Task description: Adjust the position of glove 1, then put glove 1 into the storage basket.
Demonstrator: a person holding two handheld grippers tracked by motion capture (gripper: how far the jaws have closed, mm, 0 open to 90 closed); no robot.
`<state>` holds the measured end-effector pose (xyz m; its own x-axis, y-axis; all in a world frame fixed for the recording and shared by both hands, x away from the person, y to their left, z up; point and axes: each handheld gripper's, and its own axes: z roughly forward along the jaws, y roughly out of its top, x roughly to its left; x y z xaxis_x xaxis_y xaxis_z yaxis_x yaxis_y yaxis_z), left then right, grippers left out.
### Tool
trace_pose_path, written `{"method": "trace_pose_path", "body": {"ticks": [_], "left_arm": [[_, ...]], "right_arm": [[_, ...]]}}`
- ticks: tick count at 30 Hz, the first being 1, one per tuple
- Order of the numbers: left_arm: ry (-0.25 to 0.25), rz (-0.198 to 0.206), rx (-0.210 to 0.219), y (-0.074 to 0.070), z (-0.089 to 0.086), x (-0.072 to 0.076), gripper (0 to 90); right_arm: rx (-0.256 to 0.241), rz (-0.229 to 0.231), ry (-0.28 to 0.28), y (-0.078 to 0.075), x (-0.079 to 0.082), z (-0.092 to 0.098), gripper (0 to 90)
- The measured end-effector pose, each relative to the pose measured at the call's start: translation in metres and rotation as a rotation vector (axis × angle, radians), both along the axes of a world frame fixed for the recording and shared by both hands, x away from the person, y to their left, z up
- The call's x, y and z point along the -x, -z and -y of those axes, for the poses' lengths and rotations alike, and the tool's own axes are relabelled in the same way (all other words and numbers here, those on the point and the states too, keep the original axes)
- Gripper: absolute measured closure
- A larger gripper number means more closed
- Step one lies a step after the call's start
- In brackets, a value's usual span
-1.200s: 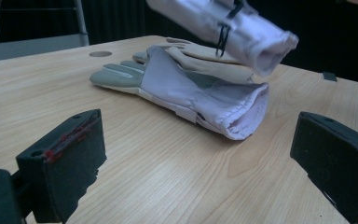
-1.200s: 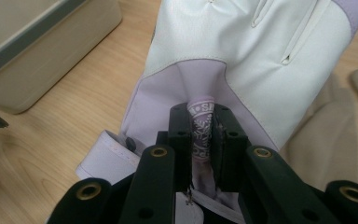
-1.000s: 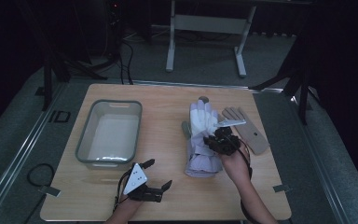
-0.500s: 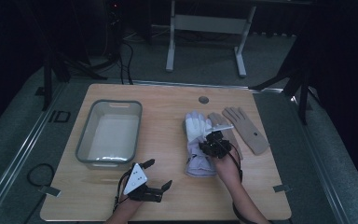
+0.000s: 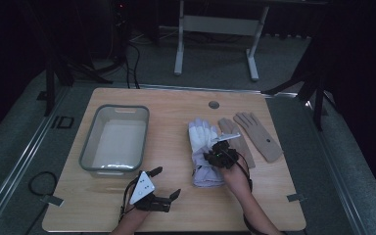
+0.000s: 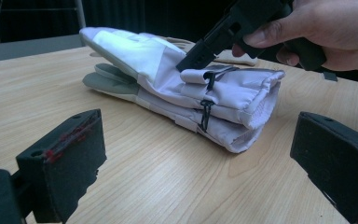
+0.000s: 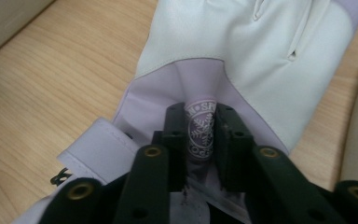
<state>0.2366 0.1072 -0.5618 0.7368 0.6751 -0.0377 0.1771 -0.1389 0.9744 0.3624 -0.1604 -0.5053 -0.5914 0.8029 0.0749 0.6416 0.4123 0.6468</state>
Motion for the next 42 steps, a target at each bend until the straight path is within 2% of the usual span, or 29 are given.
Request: {"method": "trace_pose_path", "body": {"ticks": [3, 5, 6, 9, 12, 13, 15, 16, 17, 19, 21, 22, 23, 24, 25, 26, 28, 30, 33, 35, 38, 39, 41, 42], "left_arm": [[-0.003, 0.0, 0.002, 0.0, 0.0, 0.0, 3.1], [-0.003, 0.0, 0.002, 0.0, 0.0, 0.0, 3.0], [-0.01, -0.001, 0.003, 0.0, 0.0, 0.0, 3.0], [-0.012, -0.008, 0.014, 0.0, 0.001, 0.0, 3.0], [-0.019, -0.01, 0.013, -0.001, 0.002, 0.0, 3.0], [-0.027, -0.018, 0.011, -0.005, 0.004, 0.0, 3.0], [-0.031, -0.045, 0.029, -0.01, 0.006, 0.0, 3.0], [-0.033, -0.054, 0.033, -0.012, 0.007, -0.001, 3.0], [-0.027, -0.068, 0.056, -0.015, 0.007, -0.001, 3.1], [-0.024, -0.095, 0.069, -0.019, 0.01, -0.002, 3.5], [-0.008, -0.115, 0.07, -0.022, 0.012, -0.004, 3.6], [-0.009, -0.129, 0.044, -0.023, 0.014, -0.007, 3.7], [-0.008, -0.138, 0.024, -0.025, 0.016, -0.01, 3.7], [-0.008, -0.138, 0.024, -0.025, 0.016, -0.01, 3.7], [-0.022, -0.143, 0.012, -0.026, 0.017, -0.012, 3.7], [-0.034, -0.159, -0.01, -0.027, 0.018, -0.015, 3.8], [-0.04, -0.191, 0.011, -0.03, 0.019, -0.02, 3.9], [-0.053, -0.205, 0.01, -0.034, 0.021, -0.024, 4.1], [-0.046, -0.206, -0.004, -0.04, 0.028, -0.027, 4.7], [-0.044, -0.222, -0.023, -0.045, 0.034, -0.03, 4.8], [-0.051, -0.239, -0.048, -0.052, 0.045, -0.034, 5.3], [-0.053, -0.246, -0.053, -0.055, 0.05, -0.036, 5.3], [-0.064, -0.259, -0.071, -0.058, 0.058, -0.04, 5.5], [-0.065, -0.273, -0.08, -0.06, 0.063, -0.042, 6.0]], "right_arm": [[-0.019, 0.021, -0.003, -0.004, 0.002, 0.004, 65.6], [-0.027, 0.024, -0.009, -0.007, 0.004, 0.005, 65.6], [-0.057, 0.056, -0.028, -0.013, 0.007, 0.01, 51.1], [-0.084, 0.089, -0.043, -0.02, 0.01, 0.019, 41.9], [-0.119, 0.09, -0.062, -0.023, 0.011, 0.026, 39.6], [-0.14, 0.081, -0.075, -0.024, 0.011, 0.031, 27.1], [-0.182, 0.069, -0.088, -0.023, 0.012, 0.037, 24.1], [-0.21, 0.062, -0.102, -0.023, 0.012, 0.042, 19.9], [-0.228, 0.062, -0.101, -0.022, 0.012, 0.044, 16.4], [-0.236, 0.067, -0.119, -0.021, 0.013, 0.05, 13.5], [-0.266, 0.107, -0.136, -0.021, 0.013, 0.057, 14.4], [-0.269, 0.123, -0.145, -0.021, 0.013, 0.059, 14.2], [-0.247, 0.154, -0.145, -0.021, 0.014, 0.061, 14.2], [-0.247, 0.154, -0.145, -0.021, 0.014, 0.061, 14.2], [-0.232, 0.199, -0.148, -0.023, 0.015, 0.064, 14.5], [-0.246, 0.195, -0.149, -0.024, 0.015, 0.067, 14.9], [-0.251, 0.15, -0.127, -0.025, 0.015, 0.07, 13.9], [-0.251, 0.134, -0.118, -0.025, 0.015, 0.071, 13.8], [-0.224, 0.134, -0.123, -0.024, 0.018, 0.071, 11.3], [-0.195, 0.152, -0.106, -0.024, 0.018, 0.07, 11.8], [-0.18, 0.153, -0.104, -0.026, 0.016, 0.067, 13.5], [-0.181, 0.153, -0.116, -0.027, 0.015, 0.066, 16.0], [-0.177, 0.16, -0.1, -0.03, 0.011, 0.064, 32.2], [-0.173, 0.162, -0.086, -0.031, 0.009, 0.064, 34.8]]}}
